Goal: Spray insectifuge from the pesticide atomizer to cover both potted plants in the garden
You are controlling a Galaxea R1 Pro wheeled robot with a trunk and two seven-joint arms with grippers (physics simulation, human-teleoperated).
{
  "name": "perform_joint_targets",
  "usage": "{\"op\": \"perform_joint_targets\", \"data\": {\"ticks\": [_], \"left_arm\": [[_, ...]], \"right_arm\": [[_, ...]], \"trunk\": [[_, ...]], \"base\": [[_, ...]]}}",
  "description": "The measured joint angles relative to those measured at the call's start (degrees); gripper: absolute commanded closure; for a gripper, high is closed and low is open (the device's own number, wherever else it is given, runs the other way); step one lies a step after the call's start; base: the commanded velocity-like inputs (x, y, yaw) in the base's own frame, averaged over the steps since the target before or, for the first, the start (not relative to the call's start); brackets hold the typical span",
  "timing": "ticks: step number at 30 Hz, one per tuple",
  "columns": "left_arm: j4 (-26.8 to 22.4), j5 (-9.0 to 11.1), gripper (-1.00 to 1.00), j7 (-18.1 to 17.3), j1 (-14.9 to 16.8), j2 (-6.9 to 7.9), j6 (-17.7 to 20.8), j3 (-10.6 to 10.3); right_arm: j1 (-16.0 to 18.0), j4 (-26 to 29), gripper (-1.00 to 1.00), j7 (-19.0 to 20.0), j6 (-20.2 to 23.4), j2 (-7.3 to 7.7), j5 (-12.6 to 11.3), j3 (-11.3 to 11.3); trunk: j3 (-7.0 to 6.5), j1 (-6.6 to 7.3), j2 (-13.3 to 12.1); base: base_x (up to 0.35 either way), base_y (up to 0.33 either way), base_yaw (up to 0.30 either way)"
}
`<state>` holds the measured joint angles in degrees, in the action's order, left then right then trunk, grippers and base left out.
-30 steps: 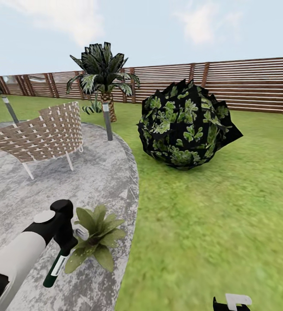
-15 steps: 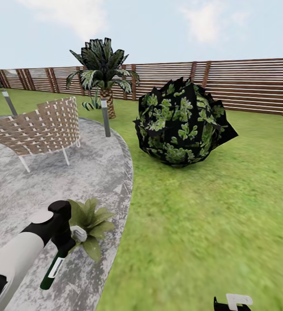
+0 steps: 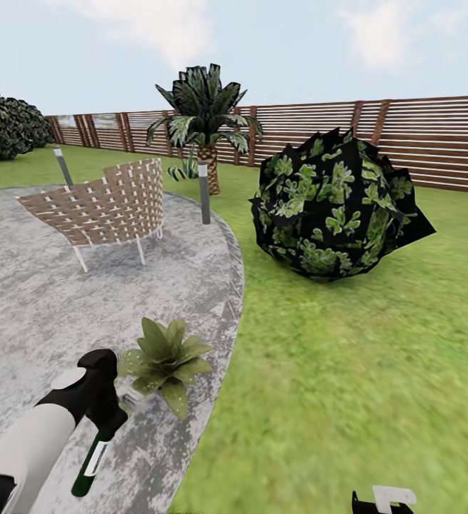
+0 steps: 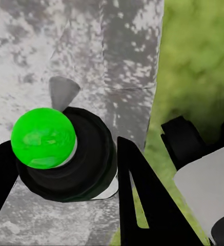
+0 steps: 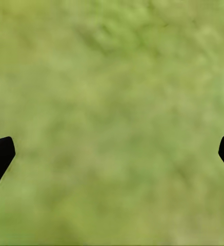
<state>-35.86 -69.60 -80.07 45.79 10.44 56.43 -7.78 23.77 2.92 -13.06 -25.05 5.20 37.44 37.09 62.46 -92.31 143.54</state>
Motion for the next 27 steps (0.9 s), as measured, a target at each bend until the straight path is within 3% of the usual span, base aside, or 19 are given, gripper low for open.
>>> {"op": "perform_joint_targets", "data": {"ticks": [1,3,12,17,23,24,27], "left_arm": [[0.0,0.1,1.00,2.5,-0.2,-0.32,0.0,2.5],[0.1,0.3,1.00,3.8,-0.5,-1.03,0.0,5.0],[0.0,0.5,1.00,6.5,-2.6,-2.38,0.0,6.2],[-0.2,0.5,1.00,6.7,-3.5,-2.61,0.0,6.4],[-0.8,0.6,1.00,6.9,-3.6,-2.48,-0.2,12.4],[-0.4,0.4,1.00,9.5,-3.6,-2.52,-0.5,13.2],[0.0,0.7,1.00,12.6,-3.6,-2.65,-0.5,13.5]], "right_arm": [[0.0,0.0,-1.00,0.0,0.0,0.02,-0.1,0.0],[0.0,0.0,-1.00,0.0,0.0,0.11,0.0,0.0],[0.0,0.0,-1.00,0.1,0.0,0.49,0.0,0.0],[0.0,0.0,-1.00,0.1,0.0,0.34,-0.1,0.0],[0.0,0.0,-1.00,0.1,0.0,0.32,-0.1,0.0],[0.0,0.0,-1.00,0.1,0.0,0.36,-0.1,0.0],[0.0,0.1,-1.00,0.1,0.0,0.53,-0.1,0.1]], "trunk": [[0.00,0.00,0.0],[0.00,0.00,0.0],[0.00,0.00,0.0],[0.00,0.00,0.0],[0.00,0.02,0.0],[0.00,0.02,0.0],[0.00,0.02,0.0]], "base": [[0.000,0.000,0.035],[0.000,0.000,0.015],[0.000,0.000,0.001],[0.010,-0.012,0.193],[0.139,-0.198,0.239],[0.172,-0.231,0.035],[0.140,-0.241,0.014]]}}
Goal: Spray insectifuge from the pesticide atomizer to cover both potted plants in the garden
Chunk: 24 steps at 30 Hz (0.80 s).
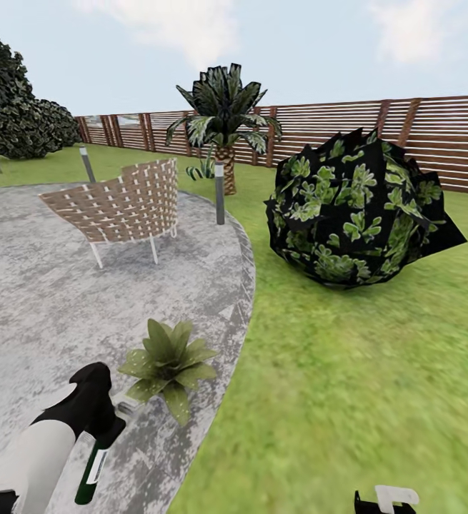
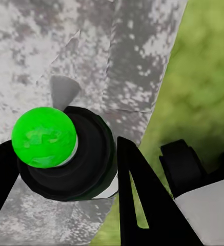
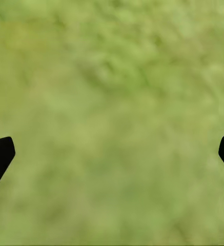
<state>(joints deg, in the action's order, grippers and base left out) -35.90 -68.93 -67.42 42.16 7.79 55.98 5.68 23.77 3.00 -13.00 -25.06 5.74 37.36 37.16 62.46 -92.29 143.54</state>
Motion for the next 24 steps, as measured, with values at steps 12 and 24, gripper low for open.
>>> {"op": "perform_joint_targets", "data": {"ticks": [12,24], "left_arm": [[0.0,0.5,1.00,0.7,0.0,-0.11,0.0,0.5],[0.0,2.7,1.00,0.9,0.0,0.06,0.0,0.9]], "right_arm": [[0.0,0.0,-1.00,0.0,0.0,0.06,0.0,-0.1],[0.0,-0.1,-1.00,0.0,-0.1,-0.30,0.1,-0.1]], "trunk": [[0.00,-0.02,0.0],[0.00,-0.01,0.0]], "base": [[-0.040,-0.271,0.001],[0.102,-0.115,0.191]]}}
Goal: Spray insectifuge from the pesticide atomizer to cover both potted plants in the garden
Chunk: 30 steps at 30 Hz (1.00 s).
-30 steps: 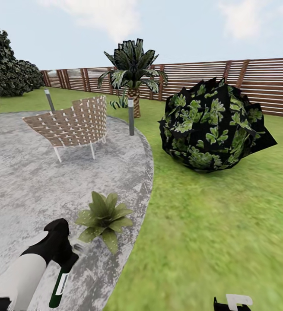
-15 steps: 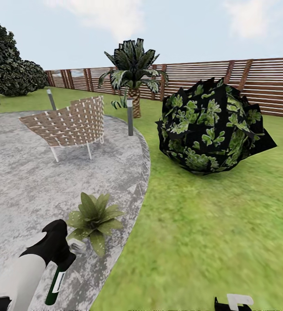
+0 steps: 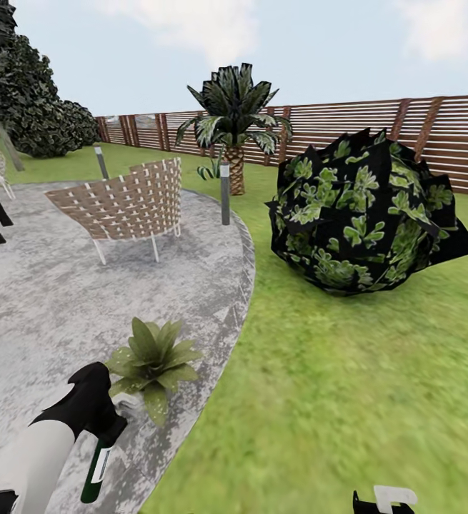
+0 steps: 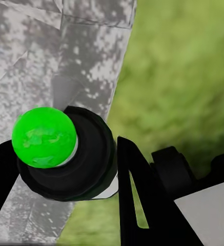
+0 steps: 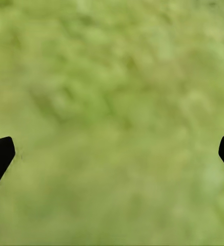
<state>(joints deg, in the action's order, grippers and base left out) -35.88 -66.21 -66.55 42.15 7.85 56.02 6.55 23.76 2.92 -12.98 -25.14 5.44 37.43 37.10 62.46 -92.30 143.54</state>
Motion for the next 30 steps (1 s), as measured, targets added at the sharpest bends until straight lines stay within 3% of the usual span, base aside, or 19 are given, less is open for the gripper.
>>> {"op": "perform_joint_targets", "data": {"ticks": [19,22,25,27,30], "left_arm": [[-1.0,0.0,1.00,-0.3,0.8,-0.21,-0.1,-0.6],[-1.0,-0.2,1.00,-1.4,4.5,-0.02,0.0,-0.7],[-1.0,-0.5,1.00,-5.7,8.6,-0.18,0.2,-0.7],[-1.0,-2.1,1.00,-8.0,10.9,-0.51,0.3,-1.1],[-0.6,-4.1,1.00,-8.6,13.7,-0.70,0.5,-1.4]], "right_arm": [[0.0,0.0,-1.00,0.0,0.1,-0.13,-0.3,0.0],[0.0,0.0,-1.00,0.0,0.1,-0.25,-0.3,0.0],[0.0,0.1,-1.00,-0.1,0.1,-0.26,-0.4,0.1],[0.0,0.1,-1.00,-0.2,0.1,-0.24,-0.4,0.1],[0.0,0.1,-1.00,-0.2,0.1,0.06,-0.3,0.1]], "trunk": [[0.00,0.00,0.0],[-0.01,0.00,0.0],[-0.01,0.00,0.0],[-0.01,0.00,0.0],[-0.01,0.00,0.0]], "base": [[0.000,0.000,0.278],[0.000,0.000,0.278],[0.000,0.000,0.252],[0.000,0.000,0.085],[0.000,0.000,0.016]]}}
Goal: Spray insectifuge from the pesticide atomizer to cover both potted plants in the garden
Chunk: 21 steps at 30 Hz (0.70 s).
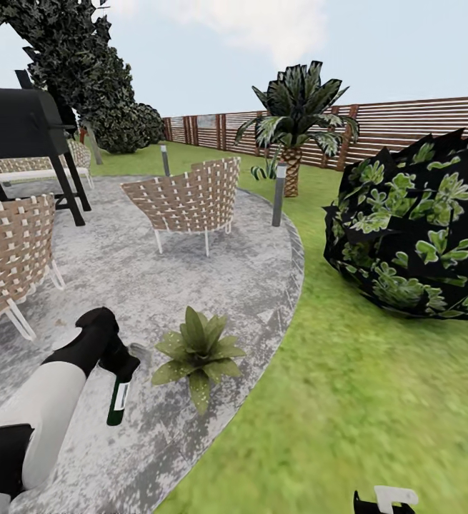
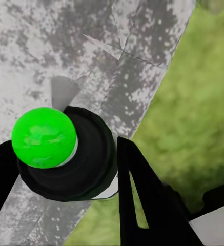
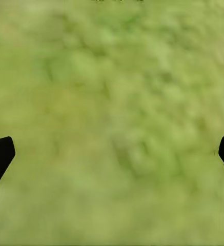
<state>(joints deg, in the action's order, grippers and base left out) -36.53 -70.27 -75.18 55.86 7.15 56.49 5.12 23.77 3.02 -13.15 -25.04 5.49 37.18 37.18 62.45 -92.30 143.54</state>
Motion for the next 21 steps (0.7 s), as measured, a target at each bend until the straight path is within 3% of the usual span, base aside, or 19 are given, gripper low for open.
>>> {"op": "perform_joint_targets", "data": {"ticks": [6,14,19,20,21], "left_arm": [[-0.1,-1.5,1.00,0.0,1.3,0.18,-1.2,-0.9],[2.4,-1.5,1.00,-1.8,3.9,0.48,-1.6,-3.5],[4.0,-1.5,1.00,-3.4,3.9,0.05,-1.5,-4.9],[5.9,-1.5,1.00,-6.9,3.8,-0.09,-1.5,-12.0],[6.1,-1.6,1.00,-7.0,3.8,-0.13,-1.6,-12.3]], "right_arm": [[-0.1,-0.5,-1.00,0.0,-0.1,-1.30,0.1,-0.1],[-0.1,-0.4,-1.00,0.0,-0.1,-1.38,0.1,-0.1],[-0.1,-0.4,-1.00,0.0,-0.1,-1.45,0.1,-0.1],[-0.1,-0.4,-1.00,0.0,-0.1,-1.46,0.1,-0.1],[-0.1,-0.4,-1.00,0.0,-0.1,-1.47,0.1,-0.1]], "trunk": [[0.00,0.00,0.0],[0.00,0.03,0.0],[0.00,0.03,0.0],[0.00,0.03,0.0],[0.00,0.03,0.0]], "base": [[0.038,0.008,0.000],[0.315,0.033,0.000],[0.331,-0.071,0.000],[0.329,-0.085,0.000],[0.329,-0.085,0.000]]}}
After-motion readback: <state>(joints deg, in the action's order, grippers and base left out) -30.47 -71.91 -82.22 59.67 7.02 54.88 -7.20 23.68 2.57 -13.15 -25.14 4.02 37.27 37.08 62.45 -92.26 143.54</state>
